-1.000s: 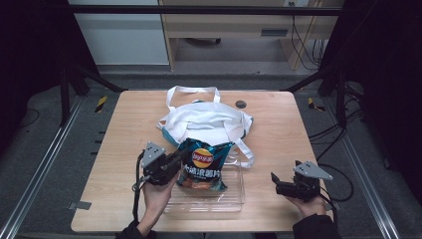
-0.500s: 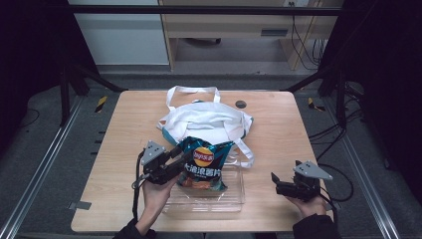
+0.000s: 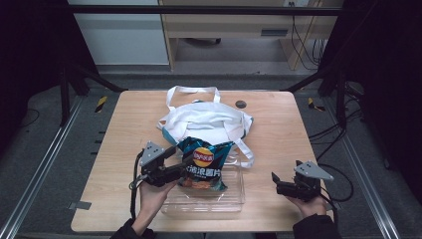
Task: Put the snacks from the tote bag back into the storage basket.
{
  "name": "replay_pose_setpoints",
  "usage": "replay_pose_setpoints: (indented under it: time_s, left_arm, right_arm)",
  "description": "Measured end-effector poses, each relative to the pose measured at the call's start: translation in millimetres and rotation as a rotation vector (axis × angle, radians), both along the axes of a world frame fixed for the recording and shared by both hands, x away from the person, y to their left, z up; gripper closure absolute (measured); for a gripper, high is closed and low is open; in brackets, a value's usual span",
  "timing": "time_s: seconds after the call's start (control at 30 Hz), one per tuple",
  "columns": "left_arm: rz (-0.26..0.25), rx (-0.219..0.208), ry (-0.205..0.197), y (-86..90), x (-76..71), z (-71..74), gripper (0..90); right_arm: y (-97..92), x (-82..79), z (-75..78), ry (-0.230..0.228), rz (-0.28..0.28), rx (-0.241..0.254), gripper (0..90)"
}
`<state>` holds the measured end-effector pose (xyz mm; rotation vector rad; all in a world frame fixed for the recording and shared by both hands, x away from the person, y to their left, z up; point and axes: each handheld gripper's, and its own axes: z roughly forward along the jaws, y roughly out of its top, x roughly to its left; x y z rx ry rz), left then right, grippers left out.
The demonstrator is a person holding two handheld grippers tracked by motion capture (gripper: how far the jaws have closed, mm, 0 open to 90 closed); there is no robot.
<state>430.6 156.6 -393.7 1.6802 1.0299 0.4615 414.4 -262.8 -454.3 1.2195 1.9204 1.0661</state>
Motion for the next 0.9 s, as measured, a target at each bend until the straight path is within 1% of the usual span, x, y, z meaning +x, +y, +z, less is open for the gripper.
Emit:
replay_pose_setpoints:
  time_s: [0.07,0.13,0.17,0.2,0.23,0.27,0.33,0.4,0.6,0.67,0.77,0.9]
  left_arm:
    - [-0.006,0.006,-0.002,2.6,-1.2,-0.2,27.1]
    - [-0.012,0.024,-0.008,7.5,-3.4,-1.2,26.0]
    - [-0.012,0.024,-0.008,7.5,-3.4,-1.2,25.6]
    - [-0.020,0.044,-0.014,12.5,-6.1,-3.1,25.2]
    - [-0.020,0.044,-0.014,12.5,-6.1,-3.1,24.6]
    - [-0.024,0.052,-0.020,15.3,-7.2,-4.0,24.6]
    - [-0.029,0.045,-0.035,21.7,-8.6,-5.6,23.5]
    - [-0.028,0.032,-0.035,28.4,-9.7,-6.8,23.1]
    - [-0.008,0.060,-0.041,46.7,-14.2,-14.0,21.8]
    - [0.003,0.061,-0.039,53.4,-15.5,-15.8,21.1]
    - [0.022,0.052,-0.032,63.9,-17.2,-19.0,20.3]
    - [0.036,0.072,-0.017,77.2,-19.9,-25.6,18.7]
  right_arm:
    - [-0.6,0.0,0.0,-0.007,0.000,-0.005,6.5]
    - [-0.9,0.0,0.2,-0.006,-0.003,0.004,6.4]
    - [-0.9,0.0,0.2,-0.006,-0.003,0.004,6.4]
    - [-1.0,0.0,0.1,-0.006,-0.006,0.003,6.1]
    - [-1.0,0.0,0.1,-0.006,-0.006,0.003,6.1]
    - [-1.1,-0.1,0.2,-0.006,-0.005,0.003,6.1]
    - [-1.3,0.0,0.2,-0.005,-0.008,0.006,5.8]
    - [-1.5,0.2,-0.1,-0.003,-0.008,0.004,5.7]
    - [-2.3,0.3,-0.3,-0.002,-0.013,0.004,5.4]
    - [-2.6,0.7,-0.9,-0.001,-0.014,0.002,5.4]
    - [-3.2,1.2,-1.4,0.002,-0.016,-0.002,5.4]
    - [-4.6,1.1,-1.5,0.000,-0.022,0.000,5.1]
